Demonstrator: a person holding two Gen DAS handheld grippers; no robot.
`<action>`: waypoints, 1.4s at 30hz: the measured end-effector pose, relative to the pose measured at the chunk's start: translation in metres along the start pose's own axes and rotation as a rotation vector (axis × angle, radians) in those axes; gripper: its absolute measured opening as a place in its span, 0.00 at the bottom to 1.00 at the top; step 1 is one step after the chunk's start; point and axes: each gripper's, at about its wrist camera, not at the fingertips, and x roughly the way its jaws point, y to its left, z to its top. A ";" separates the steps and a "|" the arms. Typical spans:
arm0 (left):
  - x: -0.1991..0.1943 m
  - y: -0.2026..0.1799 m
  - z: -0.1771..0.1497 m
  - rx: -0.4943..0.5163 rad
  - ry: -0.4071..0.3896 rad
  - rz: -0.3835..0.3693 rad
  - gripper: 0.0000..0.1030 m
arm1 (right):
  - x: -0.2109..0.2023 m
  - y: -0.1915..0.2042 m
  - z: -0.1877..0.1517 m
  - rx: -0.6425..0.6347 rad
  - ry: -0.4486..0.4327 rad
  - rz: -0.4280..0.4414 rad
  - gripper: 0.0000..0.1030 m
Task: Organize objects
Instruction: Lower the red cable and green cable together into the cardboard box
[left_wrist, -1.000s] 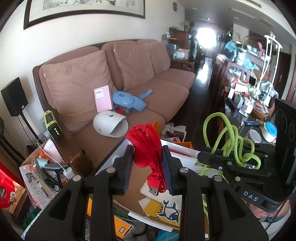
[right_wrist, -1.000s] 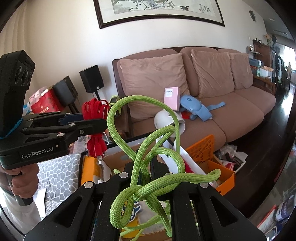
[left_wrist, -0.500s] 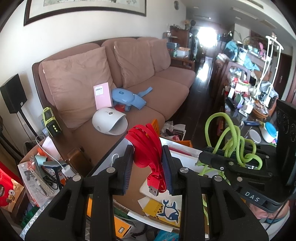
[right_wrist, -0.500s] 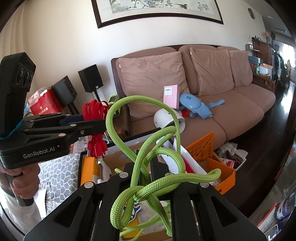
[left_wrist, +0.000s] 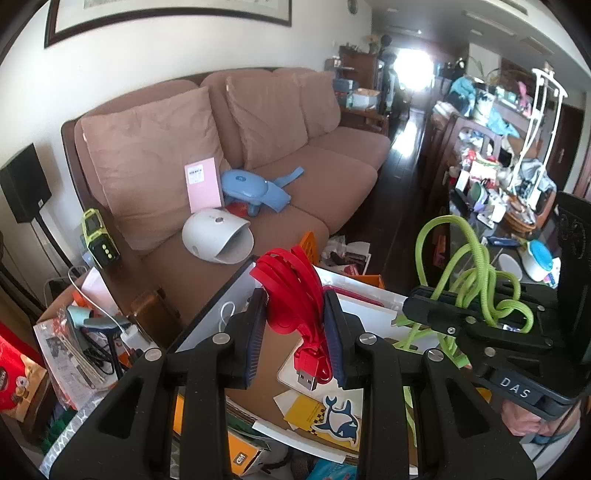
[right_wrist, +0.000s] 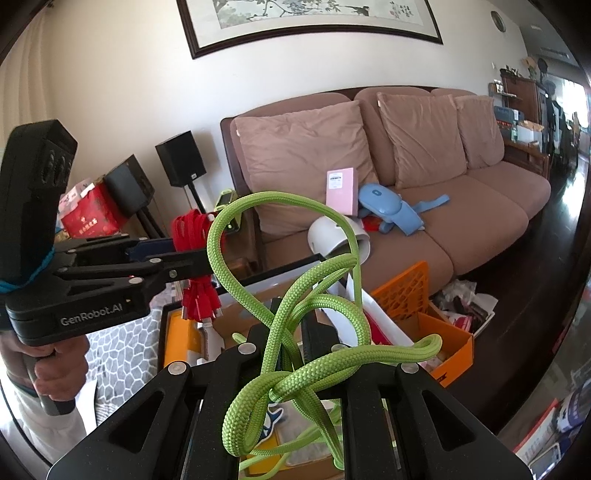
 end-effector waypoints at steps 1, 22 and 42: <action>0.001 0.000 0.000 -0.001 0.004 -0.001 0.27 | 0.000 -0.001 0.000 0.001 0.001 -0.001 0.09; 0.008 0.013 -0.001 -0.026 0.022 0.015 0.27 | 0.007 -0.006 0.001 0.035 0.024 0.002 0.09; 0.020 0.013 -0.003 -0.012 0.062 0.020 0.27 | 0.015 -0.011 -0.003 0.059 0.056 -0.005 0.09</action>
